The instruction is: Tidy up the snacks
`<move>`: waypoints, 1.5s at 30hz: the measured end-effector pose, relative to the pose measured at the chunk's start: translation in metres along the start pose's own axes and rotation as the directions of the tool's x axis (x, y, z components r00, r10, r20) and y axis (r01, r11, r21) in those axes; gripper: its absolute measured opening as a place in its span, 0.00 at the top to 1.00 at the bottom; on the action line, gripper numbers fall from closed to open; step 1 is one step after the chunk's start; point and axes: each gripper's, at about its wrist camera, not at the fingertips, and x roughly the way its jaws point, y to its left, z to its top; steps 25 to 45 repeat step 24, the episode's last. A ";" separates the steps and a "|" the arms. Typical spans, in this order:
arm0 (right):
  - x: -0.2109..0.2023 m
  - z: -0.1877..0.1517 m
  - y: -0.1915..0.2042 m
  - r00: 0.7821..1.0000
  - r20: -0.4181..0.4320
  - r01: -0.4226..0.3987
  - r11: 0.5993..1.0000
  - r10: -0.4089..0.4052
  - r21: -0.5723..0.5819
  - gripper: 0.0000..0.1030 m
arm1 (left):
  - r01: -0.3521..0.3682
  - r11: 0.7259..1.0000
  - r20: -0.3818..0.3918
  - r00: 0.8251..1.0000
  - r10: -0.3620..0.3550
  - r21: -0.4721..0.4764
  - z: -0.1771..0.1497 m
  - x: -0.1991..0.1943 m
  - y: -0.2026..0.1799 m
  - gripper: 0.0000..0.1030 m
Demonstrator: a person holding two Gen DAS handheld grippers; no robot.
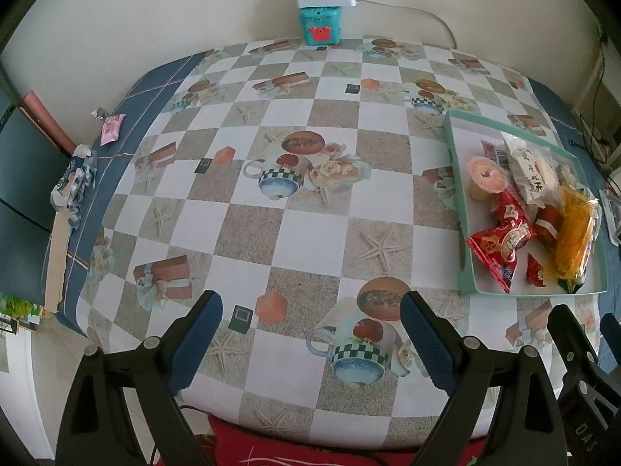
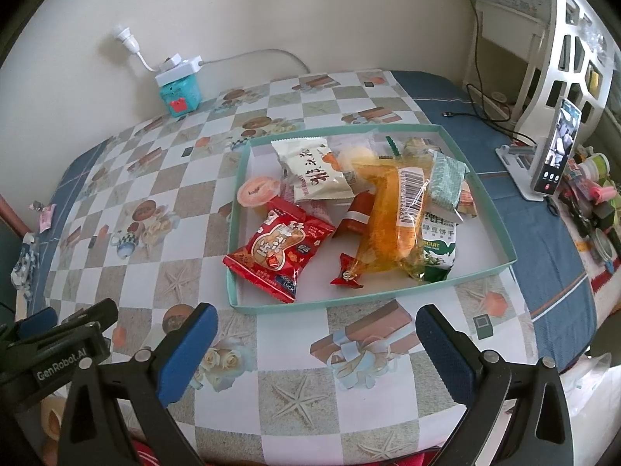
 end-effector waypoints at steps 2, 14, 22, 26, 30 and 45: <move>0.000 0.000 0.000 1.000 -0.001 0.000 1.000 0.000 0.001 0.00 | 0.001 1.000 0.000 1.000 -0.001 0.001 0.000 0.000 0.000 0.10; 0.000 0.000 0.002 1.000 -0.004 -0.002 1.000 0.002 -0.008 0.00 | 0.005 1.000 0.000 1.000 -0.005 0.000 0.000 0.000 0.002 0.10; 0.000 0.000 0.002 1.000 -0.004 -0.001 1.000 0.001 -0.004 0.00 | -0.004 1.000 0.006 1.000 0.004 -0.002 0.001 -0.001 -0.001 0.10; 0.000 0.000 0.002 1.000 -0.004 -0.001 1.000 0.001 -0.005 0.00 | -0.001 1.000 0.003 1.000 0.001 -0.006 0.001 0.000 -0.001 0.10; 0.000 0.000 0.002 1.000 -0.004 -0.001 1.000 0.001 -0.005 0.00 | -0.001 1.000 0.003 1.000 0.001 -0.006 0.001 0.000 -0.001 0.10; 0.000 0.000 0.002 1.000 -0.004 -0.001 1.000 0.001 -0.005 0.00 | -0.001 1.000 0.003 1.000 0.001 -0.006 0.001 0.000 -0.001 0.10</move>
